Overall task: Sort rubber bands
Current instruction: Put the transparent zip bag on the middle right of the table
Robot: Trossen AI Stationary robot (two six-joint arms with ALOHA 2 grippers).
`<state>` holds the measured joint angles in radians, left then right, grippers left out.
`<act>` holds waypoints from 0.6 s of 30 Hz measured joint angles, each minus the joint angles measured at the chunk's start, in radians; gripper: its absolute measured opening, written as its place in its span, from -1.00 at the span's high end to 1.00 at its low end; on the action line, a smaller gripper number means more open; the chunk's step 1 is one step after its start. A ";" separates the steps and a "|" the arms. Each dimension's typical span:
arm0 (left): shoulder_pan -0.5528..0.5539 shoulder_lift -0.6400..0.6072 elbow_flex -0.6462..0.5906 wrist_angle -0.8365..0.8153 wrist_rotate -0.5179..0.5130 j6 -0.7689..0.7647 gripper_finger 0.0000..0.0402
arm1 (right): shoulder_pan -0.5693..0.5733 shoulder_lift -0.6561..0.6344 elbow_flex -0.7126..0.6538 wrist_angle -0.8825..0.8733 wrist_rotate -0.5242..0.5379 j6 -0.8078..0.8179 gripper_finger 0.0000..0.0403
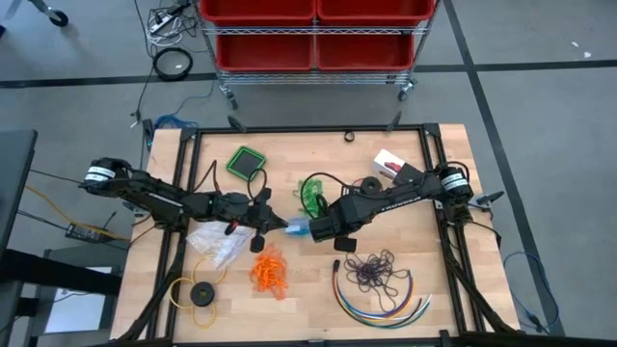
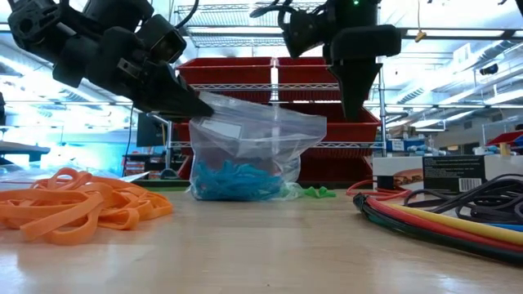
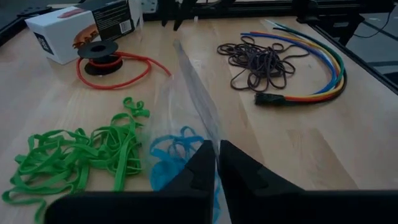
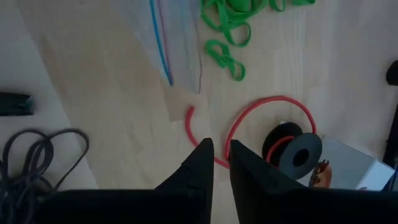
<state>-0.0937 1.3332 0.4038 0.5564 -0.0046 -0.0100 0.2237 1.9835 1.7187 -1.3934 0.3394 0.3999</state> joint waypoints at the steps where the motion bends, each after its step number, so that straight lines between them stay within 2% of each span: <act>1: 0.000 0.000 0.000 0.002 0.007 -0.001 0.81 | 0.002 0.000 0.000 0.002 0.001 0.002 0.80; 6: 0.000 0.000 0.000 0.016 0.059 -0.002 0.67 | 0.015 0.000 0.000 0.033 0.008 0.012 0.79; 12: 0.000 0.000 0.002 0.007 0.062 0.007 0.58 | 0.037 0.000 0.000 0.039 0.009 0.039 0.79; 15: 0.000 0.000 0.002 -0.019 0.062 0.036 0.68 | 0.058 0.000 0.000 0.038 0.009 0.055 0.80; 18: 0.000 0.001 0.002 -0.027 0.063 0.061 0.92 | 0.085 0.000 0.000 0.038 0.009 0.072 0.80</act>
<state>-0.0937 1.3338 0.4057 0.5293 0.0582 0.0506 0.3088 1.9835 1.7187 -1.3552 0.3481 0.4715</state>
